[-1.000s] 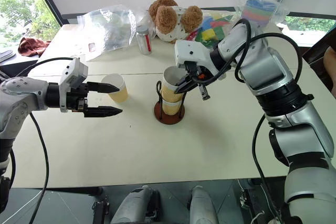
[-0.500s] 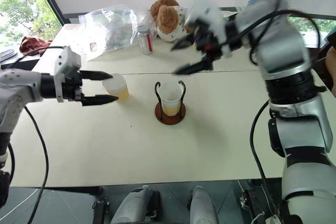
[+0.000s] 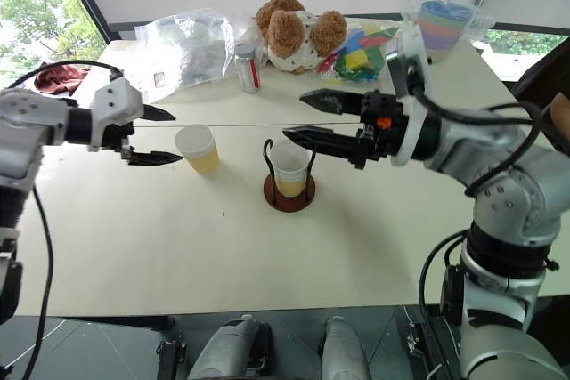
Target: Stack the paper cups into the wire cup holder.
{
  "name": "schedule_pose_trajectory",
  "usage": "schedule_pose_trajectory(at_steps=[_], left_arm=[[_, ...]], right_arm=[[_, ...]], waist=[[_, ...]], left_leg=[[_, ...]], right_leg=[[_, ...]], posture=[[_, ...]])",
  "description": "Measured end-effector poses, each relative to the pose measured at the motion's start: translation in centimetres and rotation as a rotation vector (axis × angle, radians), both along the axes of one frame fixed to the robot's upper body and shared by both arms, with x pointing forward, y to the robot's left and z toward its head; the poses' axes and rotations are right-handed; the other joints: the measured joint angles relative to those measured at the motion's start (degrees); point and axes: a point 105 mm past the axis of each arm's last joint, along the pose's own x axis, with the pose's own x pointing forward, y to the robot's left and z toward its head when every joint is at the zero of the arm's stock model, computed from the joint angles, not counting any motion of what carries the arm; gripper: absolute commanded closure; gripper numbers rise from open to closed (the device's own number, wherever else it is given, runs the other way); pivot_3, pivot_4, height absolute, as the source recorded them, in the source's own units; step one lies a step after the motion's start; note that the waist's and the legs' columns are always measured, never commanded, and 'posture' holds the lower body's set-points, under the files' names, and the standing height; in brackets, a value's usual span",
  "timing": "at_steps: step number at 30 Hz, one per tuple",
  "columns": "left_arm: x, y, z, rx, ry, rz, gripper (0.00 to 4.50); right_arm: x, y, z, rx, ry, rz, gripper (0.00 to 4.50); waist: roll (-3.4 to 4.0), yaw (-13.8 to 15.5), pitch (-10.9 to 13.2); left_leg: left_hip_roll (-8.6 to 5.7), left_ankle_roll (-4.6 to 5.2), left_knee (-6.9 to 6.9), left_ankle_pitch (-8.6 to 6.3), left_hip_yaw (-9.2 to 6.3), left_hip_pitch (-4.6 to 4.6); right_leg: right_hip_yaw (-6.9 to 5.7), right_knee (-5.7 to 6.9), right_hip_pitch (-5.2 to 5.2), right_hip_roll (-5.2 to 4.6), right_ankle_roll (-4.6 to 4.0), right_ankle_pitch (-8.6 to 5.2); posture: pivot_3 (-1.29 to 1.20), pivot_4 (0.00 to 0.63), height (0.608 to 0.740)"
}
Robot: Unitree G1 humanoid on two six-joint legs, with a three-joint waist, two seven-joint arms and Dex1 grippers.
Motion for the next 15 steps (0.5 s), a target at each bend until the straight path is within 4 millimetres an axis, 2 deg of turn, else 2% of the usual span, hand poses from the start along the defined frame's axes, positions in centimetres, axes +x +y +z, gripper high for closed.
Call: schedule_pose_trajectory(at_steps=[4,8,11,15], left_arm=[[0.8,-0.2,-1.2,0.012,0.044,-0.02,0.0],[1.2,-0.7,-1.9,0.047,0.069,-0.055,0.0],[1.4,-1.1,-3.0,0.053,0.095,-0.075,0.86],[1.6,-1.1,-4.3,0.097,0.126,-0.091,2.82]], right_arm=[[0.1,-1.9,-2.3,-0.075,0.065,-0.109,1.1],[-0.9,-2.1,-3.2,-0.127,0.075,-0.113,1.1],[-1.1,-2.0,-3.3,-0.125,0.076,-0.11,1.04],[-1.3,-2.2,-3.5,-0.138,0.083,-0.124,1.04]], waist=[[-0.01,-0.02,0.01],[-0.01,-0.06,0.01],[-0.01,-0.08,0.01],[-0.02,0.04,0.01]], left_leg=[[0.02,0.24,0.01,-0.14,-0.01,-0.01],[0.03,0.26,0.02,-0.15,-0.01,0.0],[0.03,0.32,0.1,-0.19,-0.02,-0.01],[0.03,0.34,0.1,-0.19,-0.04,-0.02]], right_leg=[[0.0,-0.01,-0.01,0.01,0.0,0.0],[0.0,0.0,-0.01,0.02,0.0,0.0],[0.01,0.01,0.0,0.01,0.0,0.0],[0.01,0.01,0.0,0.01,0.0,0.0]], posture=[[0.0,0.15,0.74],[0.0,0.15,0.74],[0.0,0.15,0.74],[0.0,0.15,0.74]])
